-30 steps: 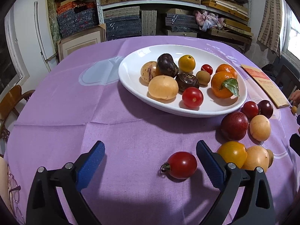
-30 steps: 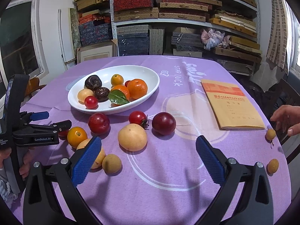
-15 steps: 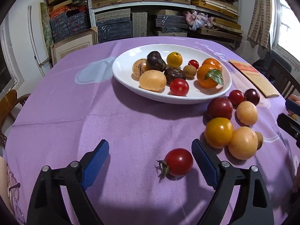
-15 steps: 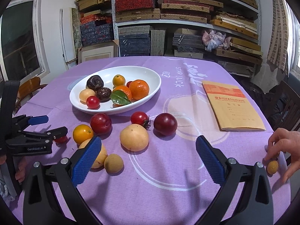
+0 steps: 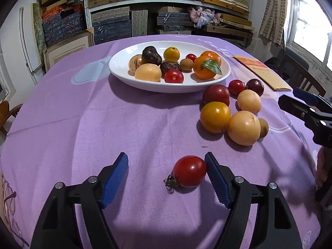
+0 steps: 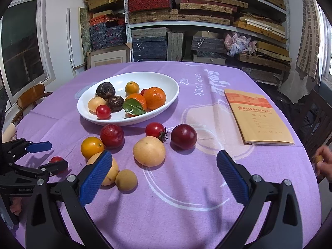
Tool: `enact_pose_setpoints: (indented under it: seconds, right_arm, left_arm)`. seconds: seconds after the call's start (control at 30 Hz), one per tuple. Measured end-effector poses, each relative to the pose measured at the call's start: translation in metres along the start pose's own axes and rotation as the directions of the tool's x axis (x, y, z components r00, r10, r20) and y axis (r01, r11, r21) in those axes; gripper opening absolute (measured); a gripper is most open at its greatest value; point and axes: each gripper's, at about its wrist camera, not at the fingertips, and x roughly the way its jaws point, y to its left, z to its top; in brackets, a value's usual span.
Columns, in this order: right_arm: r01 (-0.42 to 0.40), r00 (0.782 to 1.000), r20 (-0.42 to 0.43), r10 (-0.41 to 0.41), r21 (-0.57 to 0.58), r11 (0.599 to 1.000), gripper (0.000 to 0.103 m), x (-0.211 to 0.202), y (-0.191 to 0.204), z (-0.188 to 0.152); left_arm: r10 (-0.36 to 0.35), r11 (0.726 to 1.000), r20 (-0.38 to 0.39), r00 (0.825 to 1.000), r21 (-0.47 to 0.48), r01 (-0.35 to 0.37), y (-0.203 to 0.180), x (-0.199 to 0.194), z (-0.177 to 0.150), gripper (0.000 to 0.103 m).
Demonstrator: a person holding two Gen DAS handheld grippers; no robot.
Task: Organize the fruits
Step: 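Close the left gripper around the stemmed red tomato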
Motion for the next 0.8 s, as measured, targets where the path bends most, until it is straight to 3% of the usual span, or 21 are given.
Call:
enact_pose_setpoints:
  seconds: [0.17, 0.27, 0.63, 0.8]
  right_arm:
    - [0.003, 1.0, 0.002, -0.003, -0.001, 1.0, 0.099, 0.0, -0.001, 0.0]
    - [0.003, 1.0, 0.001, -0.003, 0.0, 1.0, 0.099, 0.0, -0.002, 0.0]
    - [0.002, 1.0, 0.004, -0.002, -0.003, 1.0, 0.099, 0.0, -0.002, 0.0]
    - [0.002, 1.0, 0.002, -0.002, 0.001, 1.0, 0.099, 0.0, -0.002, -0.001]
  left_arm:
    - [-0.037, 0.999, 0.001, 0.999, -0.01, 0.037, -0.004, -0.007, -0.006, 0.076]
    - [-0.082, 0.996, -0.026, 0.996, -0.02, 0.082, -0.007, -0.007, -0.01, 0.06]
    - [-0.091, 0.996, -0.017, 0.996, -0.018, 0.091, -0.014, -0.008, -0.015, 0.059]
    - [-0.107, 0.994, -0.02, 0.994, -0.011, 0.107, -0.022, -0.004, -0.009, 0.05]
